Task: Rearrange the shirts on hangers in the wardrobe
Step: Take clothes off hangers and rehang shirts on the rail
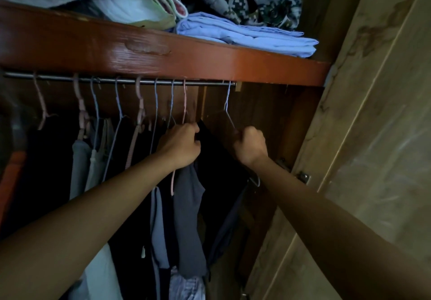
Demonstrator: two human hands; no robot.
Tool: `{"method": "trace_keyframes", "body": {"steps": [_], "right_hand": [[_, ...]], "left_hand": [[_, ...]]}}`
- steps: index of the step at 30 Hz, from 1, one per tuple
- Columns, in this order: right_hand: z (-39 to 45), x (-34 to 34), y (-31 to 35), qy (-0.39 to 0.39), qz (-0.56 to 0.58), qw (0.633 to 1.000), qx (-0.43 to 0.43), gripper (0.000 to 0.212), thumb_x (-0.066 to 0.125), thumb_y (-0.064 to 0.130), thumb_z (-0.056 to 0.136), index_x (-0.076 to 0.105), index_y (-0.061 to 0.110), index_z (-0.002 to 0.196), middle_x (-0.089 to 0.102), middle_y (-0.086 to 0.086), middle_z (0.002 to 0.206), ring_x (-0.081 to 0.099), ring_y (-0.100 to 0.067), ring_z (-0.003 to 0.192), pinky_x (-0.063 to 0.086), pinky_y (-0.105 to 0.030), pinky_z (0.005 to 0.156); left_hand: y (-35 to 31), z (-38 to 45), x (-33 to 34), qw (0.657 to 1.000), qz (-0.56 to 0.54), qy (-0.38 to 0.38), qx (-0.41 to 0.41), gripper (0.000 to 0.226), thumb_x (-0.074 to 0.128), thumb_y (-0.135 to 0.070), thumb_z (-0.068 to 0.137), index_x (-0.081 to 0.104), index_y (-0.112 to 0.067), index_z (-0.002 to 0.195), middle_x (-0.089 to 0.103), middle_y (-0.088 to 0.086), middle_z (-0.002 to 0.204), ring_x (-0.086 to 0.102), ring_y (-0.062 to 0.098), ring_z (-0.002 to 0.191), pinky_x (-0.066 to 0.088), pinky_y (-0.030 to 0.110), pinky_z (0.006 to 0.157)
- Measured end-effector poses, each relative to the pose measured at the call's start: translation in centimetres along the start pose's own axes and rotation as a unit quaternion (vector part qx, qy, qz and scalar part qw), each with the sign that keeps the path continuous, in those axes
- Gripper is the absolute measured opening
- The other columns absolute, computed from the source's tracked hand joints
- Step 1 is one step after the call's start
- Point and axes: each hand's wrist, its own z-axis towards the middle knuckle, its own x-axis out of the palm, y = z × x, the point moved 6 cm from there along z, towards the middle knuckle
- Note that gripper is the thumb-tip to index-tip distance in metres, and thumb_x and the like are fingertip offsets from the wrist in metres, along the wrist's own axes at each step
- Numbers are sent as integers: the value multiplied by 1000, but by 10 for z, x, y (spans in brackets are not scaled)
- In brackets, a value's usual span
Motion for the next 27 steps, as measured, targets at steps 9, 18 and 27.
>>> {"method": "trace_keyframes", "body": {"steps": [9, 18, 27], "right_hand": [[-49, -22, -20, 49, 45, 998, 10, 16, 51, 7, 95, 63, 17, 91, 69, -6, 87, 63, -18, 79, 46, -28, 67], [-132, -85, -40, 39, 121, 992, 19, 26, 46, 9, 103, 61, 15, 83, 58, 6, 59, 49, -2, 52, 38, -18, 58], [-213, -170, -63, -4, 129, 990, 51, 21, 50, 6, 100, 63, 7, 84, 58, 2, 59, 43, -8, 50, 35, -17, 52]], "left_hand": [[-13, -1, 19, 998, -44, 43, 27, 50, 57, -20, 97, 44, -17, 145, 56, 11, 138, 54, 27, 126, 46, 37, 104], [-58, -14, 56, 980, -119, 120, 101, 57, 57, -18, 98, 35, -21, 151, 47, 7, 148, 46, 24, 135, 39, 42, 112], [-141, -51, 52, 942, -179, 98, 268, 14, 56, -23, 98, 67, -22, 90, 67, -6, 79, 65, 14, 77, 53, 43, 72]]}}
